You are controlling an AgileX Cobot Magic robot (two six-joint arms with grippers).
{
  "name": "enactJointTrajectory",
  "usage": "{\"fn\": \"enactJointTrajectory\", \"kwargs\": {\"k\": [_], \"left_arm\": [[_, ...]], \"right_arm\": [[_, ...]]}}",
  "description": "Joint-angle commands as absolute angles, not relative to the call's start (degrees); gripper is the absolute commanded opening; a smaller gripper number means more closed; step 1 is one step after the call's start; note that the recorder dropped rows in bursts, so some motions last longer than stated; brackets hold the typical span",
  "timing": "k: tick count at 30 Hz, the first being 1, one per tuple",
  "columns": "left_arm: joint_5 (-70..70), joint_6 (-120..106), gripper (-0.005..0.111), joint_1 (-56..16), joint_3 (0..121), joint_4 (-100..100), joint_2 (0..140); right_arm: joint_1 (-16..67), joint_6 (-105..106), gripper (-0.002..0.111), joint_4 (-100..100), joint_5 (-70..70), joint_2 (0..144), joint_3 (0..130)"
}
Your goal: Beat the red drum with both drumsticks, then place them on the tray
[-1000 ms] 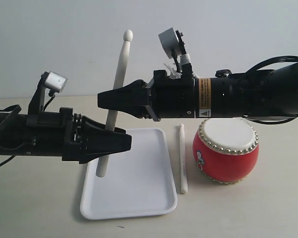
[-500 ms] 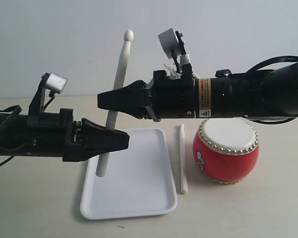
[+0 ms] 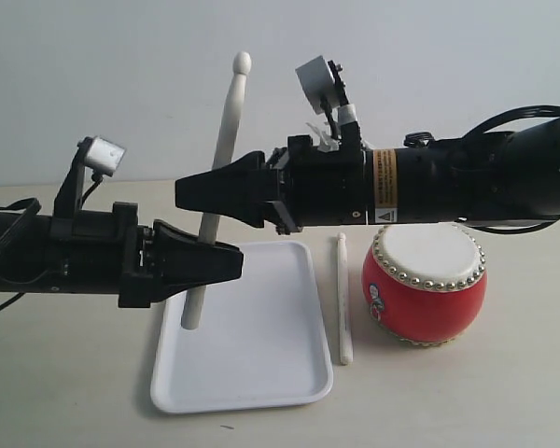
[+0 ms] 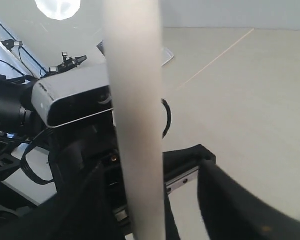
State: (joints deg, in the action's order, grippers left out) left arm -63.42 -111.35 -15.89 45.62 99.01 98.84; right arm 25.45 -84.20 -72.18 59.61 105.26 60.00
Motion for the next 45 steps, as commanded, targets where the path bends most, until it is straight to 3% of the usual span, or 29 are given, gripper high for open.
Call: {"fn": "enactJointTrajectory", "kwargs": {"k": [1, 15, 17, 20, 24, 28, 34, 45], "left_arm": [[-64.3, -111.7, 0.000, -16.0, 46.0, 99.9, 98.7], [-64.2, -107.1, 0.000, -6.2, 46.0, 99.9, 98.7], [-64.2, -106.8, 0.000, -5.2, 46.0, 99.9, 98.7], [-64.2, -106.6, 0.000, -5.2, 46.0, 99.9, 98.7], [-63.4, -107.5, 0.000, -5.1, 46.0, 99.9, 98.6], [-62.0, -109.8, 0.000, -5.1, 46.3, 99.9, 98.4], [-58.9, -108.6, 0.000, -5.1, 48.8, 99.9, 98.4], [-57.4, -102.5, 0.000, -5.1, 48.8, 99.9, 98.4]], "right_arm": [[25.3, -85.3, 0.064, -71.3, 59.2, 105.3, 60.4], [25.2, -87.5, 0.064, -69.9, 54.4, 101.9, 60.4], [24.1, -93.4, 0.060, -75.8, 49.8, 98.2, 60.4], [22.9, -120.3, 0.058, -99.9, 38.6, 91.2, 60.4], [22.7, -121.6, 0.058, -99.9, 43.2, 89.1, 59.1], [22.7, -107.9, 0.043, -99.9, 32.0, 88.6, 59.3], [22.7, -83.2, 0.039, -98.6, -17.5, 91.8, 70.4], [22.7, -14.8, 0.039, -24.9, -55.4, 102.4, 92.9]]}}
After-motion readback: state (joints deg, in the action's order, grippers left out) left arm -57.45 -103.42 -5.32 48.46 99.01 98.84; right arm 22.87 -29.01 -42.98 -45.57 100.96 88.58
